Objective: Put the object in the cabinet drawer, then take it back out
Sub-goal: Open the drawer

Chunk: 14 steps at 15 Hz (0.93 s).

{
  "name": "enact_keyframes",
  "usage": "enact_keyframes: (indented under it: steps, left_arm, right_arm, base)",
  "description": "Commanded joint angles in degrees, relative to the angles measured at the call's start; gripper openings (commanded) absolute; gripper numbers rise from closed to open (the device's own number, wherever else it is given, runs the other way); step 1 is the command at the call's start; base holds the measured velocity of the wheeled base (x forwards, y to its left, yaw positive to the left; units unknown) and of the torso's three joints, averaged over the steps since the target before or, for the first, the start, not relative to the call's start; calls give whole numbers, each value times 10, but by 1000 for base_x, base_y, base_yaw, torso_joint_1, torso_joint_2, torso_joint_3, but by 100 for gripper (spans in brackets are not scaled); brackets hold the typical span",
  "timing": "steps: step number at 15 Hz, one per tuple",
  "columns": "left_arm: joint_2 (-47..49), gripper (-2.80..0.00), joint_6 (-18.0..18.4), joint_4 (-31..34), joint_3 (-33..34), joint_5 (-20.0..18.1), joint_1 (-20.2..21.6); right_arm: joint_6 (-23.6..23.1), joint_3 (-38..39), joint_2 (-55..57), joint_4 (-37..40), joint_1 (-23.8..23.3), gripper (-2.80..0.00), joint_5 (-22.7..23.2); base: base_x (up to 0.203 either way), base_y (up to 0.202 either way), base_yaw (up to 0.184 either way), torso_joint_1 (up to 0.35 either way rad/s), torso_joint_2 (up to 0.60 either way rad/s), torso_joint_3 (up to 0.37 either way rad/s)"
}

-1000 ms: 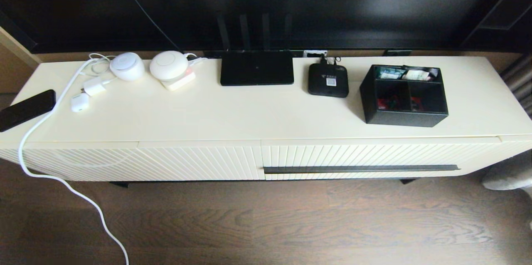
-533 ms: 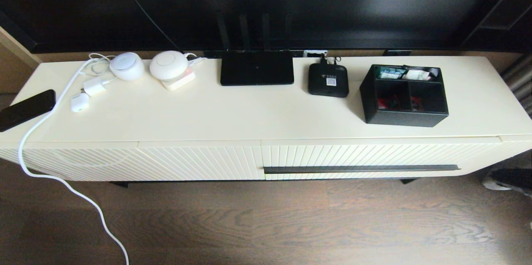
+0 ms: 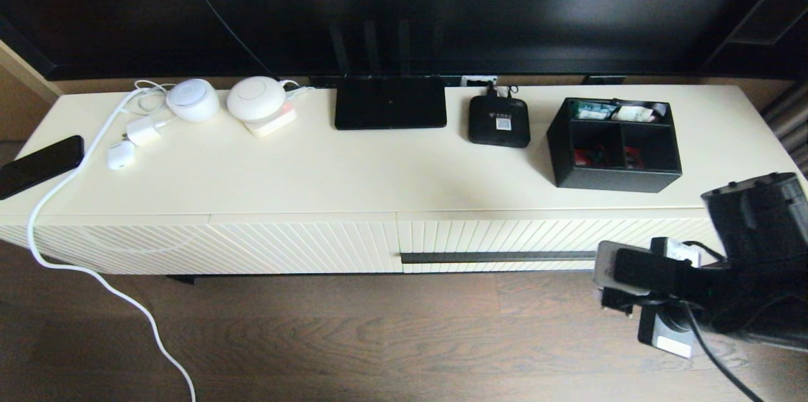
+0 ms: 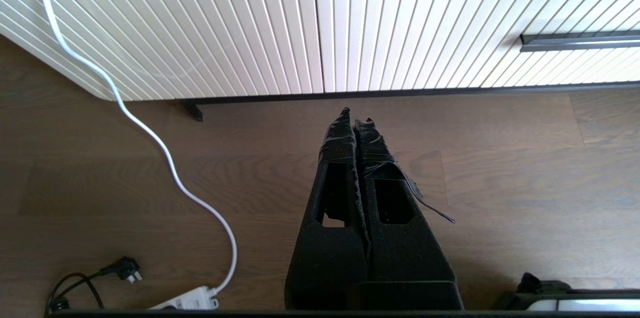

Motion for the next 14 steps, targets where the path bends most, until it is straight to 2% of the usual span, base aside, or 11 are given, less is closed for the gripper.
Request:
enact_keyframes:
  steps: [1, 3, 6, 10, 11, 14]
  left_arm:
    - [1, -280, 0, 0, 0, 0, 0]
    - [1, -280, 0, 0, 0, 0, 0]
    - [0, -280, 0, 0, 0, 0, 0]
    - [1, -280, 0, -1, 0, 0, 0]
    - [1, -280, 0, 0, 0, 0, 0]
    - [1, -280, 0, -1, 1, 0, 0]
  right_arm:
    - [-37, 54, 77, -128, 3, -280, -1]
    - [-98, 112, 116, -233, -1, -280, -2]
    - [-183, 158, 150, -298, -23, -280, 1]
    - [-235, 181, 203, -399, -40, -280, 18]
    - [-248, 185, 215, -418, -41, 0, 33]
    - [-272, 187, 242, -428, -41, 0, 49]
  base:
    - [0, 0, 0, 0, 0, 0]
    - [0, 0, 0, 0, 0, 0]
    - [0, 0, 0, 0, 0, 0]
    - [0, 0, 0, 0, 0, 0]
    - [0, 0, 0, 0, 0, 0]
    - [0, 0, 0, 0, 0, 0]
